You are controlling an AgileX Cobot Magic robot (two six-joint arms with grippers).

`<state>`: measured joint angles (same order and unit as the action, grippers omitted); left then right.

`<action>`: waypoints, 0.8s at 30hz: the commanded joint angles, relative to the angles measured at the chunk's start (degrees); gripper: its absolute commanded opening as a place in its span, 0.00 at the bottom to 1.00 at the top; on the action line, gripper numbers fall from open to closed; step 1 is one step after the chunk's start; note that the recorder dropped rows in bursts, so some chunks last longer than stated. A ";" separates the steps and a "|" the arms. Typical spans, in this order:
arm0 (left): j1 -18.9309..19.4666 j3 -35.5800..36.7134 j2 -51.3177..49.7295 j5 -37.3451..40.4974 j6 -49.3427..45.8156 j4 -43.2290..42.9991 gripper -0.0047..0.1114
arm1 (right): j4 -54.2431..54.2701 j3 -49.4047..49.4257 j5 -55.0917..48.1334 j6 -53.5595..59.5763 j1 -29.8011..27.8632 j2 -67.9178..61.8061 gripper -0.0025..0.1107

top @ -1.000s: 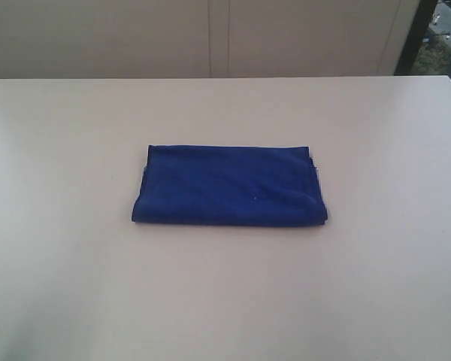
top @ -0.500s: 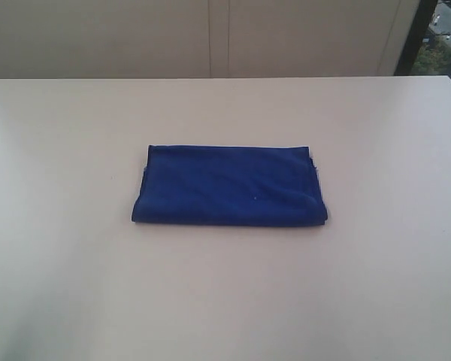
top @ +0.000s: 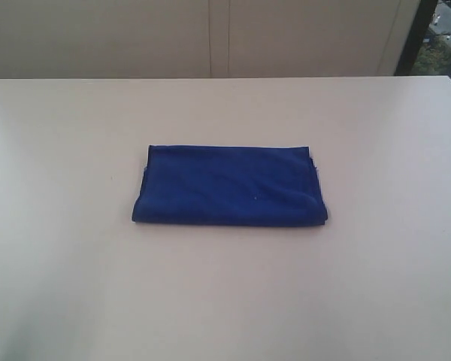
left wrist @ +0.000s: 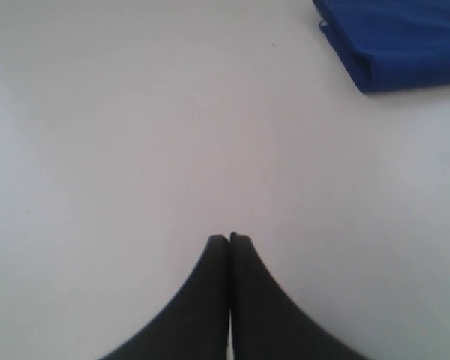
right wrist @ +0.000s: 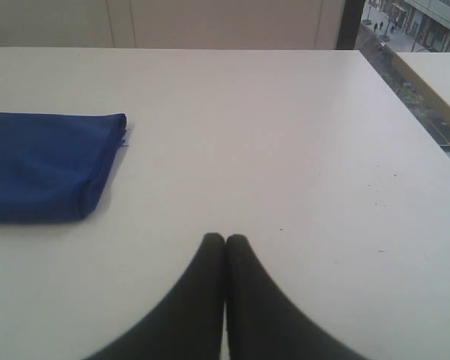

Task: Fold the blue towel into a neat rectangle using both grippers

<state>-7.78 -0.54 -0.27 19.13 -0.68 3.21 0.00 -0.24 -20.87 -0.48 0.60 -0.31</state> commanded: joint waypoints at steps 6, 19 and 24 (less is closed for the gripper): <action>6.28 0.54 0.27 0.13 0.68 0.09 0.04 | 0.00 0.24 0.83 0.48 -0.49 0.31 0.02; 8.64 0.54 0.27 0.13 0.68 0.09 0.04 | 0.00 0.24 0.83 0.48 -0.49 0.31 0.02; 8.64 0.54 0.27 0.13 0.68 0.09 0.04 | 0.00 0.24 0.83 0.48 -0.49 0.31 0.02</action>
<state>0.70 -0.54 -0.27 19.13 -0.54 3.21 0.00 -0.24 -20.87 -0.48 0.60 -0.31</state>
